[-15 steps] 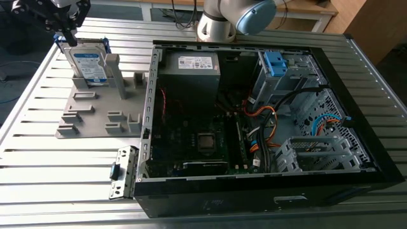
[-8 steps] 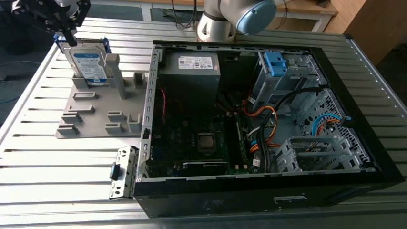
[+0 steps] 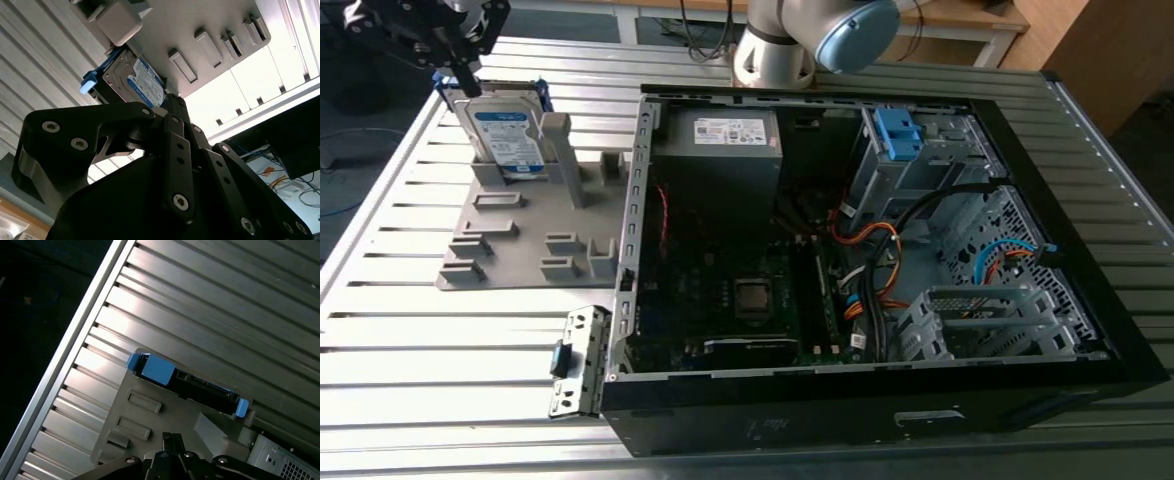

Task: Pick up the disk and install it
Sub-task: 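Pick up the disk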

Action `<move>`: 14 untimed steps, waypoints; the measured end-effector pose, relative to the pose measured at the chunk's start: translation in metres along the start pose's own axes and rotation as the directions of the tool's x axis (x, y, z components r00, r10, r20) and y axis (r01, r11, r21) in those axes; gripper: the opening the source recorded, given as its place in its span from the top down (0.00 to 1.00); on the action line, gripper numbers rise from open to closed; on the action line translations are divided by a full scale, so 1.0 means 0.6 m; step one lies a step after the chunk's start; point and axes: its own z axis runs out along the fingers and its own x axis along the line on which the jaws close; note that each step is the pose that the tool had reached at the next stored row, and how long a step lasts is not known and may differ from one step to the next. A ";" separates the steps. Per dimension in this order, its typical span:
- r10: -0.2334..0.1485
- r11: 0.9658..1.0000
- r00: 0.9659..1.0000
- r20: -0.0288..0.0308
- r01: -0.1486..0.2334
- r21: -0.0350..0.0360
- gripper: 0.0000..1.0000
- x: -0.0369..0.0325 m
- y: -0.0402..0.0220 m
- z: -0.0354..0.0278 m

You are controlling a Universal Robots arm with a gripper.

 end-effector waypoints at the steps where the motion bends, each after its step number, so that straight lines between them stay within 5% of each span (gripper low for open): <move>1: -0.008 1.000 1.000 0.000 0.008 0.000 0.89 0.000 0.000 0.000; 14: -0.109 0.994 0.994 -0.004 0.109 -0.003 0.89 0.000 0.000 0.000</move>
